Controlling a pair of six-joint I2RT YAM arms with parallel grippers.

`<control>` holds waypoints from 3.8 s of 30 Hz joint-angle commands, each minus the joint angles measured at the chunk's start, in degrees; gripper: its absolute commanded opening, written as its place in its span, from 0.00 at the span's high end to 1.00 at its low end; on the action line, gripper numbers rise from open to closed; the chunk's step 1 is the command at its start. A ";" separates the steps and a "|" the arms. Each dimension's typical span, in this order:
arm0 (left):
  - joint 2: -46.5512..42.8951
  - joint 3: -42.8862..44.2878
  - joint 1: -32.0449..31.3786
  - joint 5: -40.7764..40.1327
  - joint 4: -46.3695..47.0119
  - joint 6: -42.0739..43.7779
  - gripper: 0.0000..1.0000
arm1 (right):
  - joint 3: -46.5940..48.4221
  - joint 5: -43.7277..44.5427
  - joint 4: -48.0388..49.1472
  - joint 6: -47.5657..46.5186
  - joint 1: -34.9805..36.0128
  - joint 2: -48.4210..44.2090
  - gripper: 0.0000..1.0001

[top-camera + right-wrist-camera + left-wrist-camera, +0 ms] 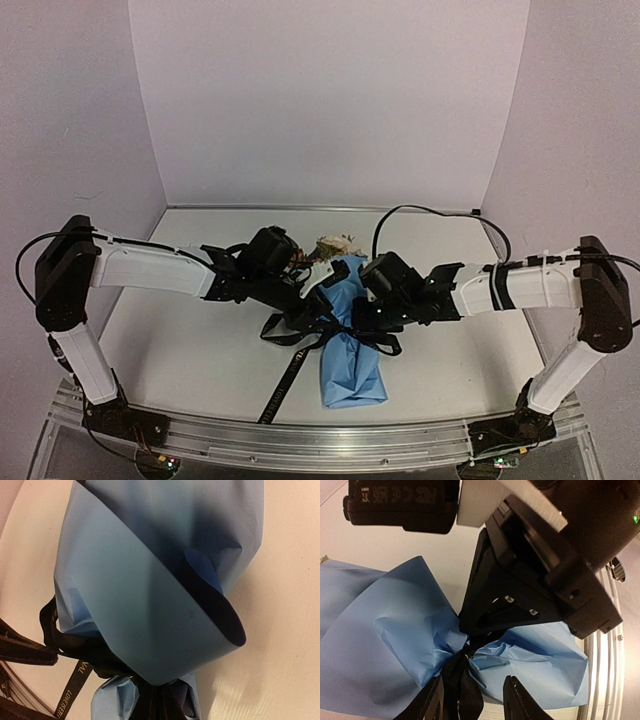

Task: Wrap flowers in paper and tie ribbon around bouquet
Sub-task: Adjust the right side of the ribbon on the folded bouquet.

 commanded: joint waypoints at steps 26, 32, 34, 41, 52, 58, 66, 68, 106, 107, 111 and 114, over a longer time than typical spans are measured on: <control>4.28 1.01 -2.74 -5.22 2.74 19.40 0.62 | -3.40 1.48 1.23 3.65 -0.51 -5.87 1.00; 5.33 2.19 -3.75 -4.17 3.51 20.49 0.62 | -3.79 1.14 0.48 2.29 -0.52 -7.53 1.00; 6.03 2.56 -3.90 -3.70 3.59 21.34 0.62 | -4.12 0.52 0.43 1.91 -0.55 -8.13 1.00; 9.07 4.54 -4.04 -4.61 2.93 22.41 0.69 | -5.10 -2.57 0.62 1.72 -0.54 -9.39 1.00; 10.76 5.18 -4.00 -10.64 4.25 19.26 0.71 | -8.87 0.86 0.81 2.11 -0.80 -13.47 1.00; 10.77 4.94 -3.69 -13.71 4.36 18.58 0.75 | -9.24 1.36 -1.21 1.24 -0.90 -14.80 1.00; 8.13 1.79 -2.03 -13.59 4.64 17.48 0.75 | -10.06 1.72 -4.23 -0.90 -2.89 -16.79 1.00; 8.05 1.61 -2.02 -13.52 4.61 17.48 0.75 | -9.84 1.71 -5.28 -1.76 -3.35 -17.01 1.00; 7.72 0.30 -1.79 -14.34 6.27 17.21 0.75 | -15.24 2.31 -13.93 -7.75 -14.12 -27.45 1.00; 7.73 0.26 -1.76 -14.36 6.21 17.21 0.75 | -15.24 2.24 -14.12 -7.86 -14.49 -27.74 1.00; 7.73 0.25 -1.74 -14.51 6.22 17.16 0.75 | -15.15 2.23 -15.09 -8.66 -15.71 -28.02 1.00; 7.73 0.24 -1.71 -14.54 6.18 17.13 0.75 | -15.59 2.57 -15.68 -9.07 -16.99 -28.53 1.00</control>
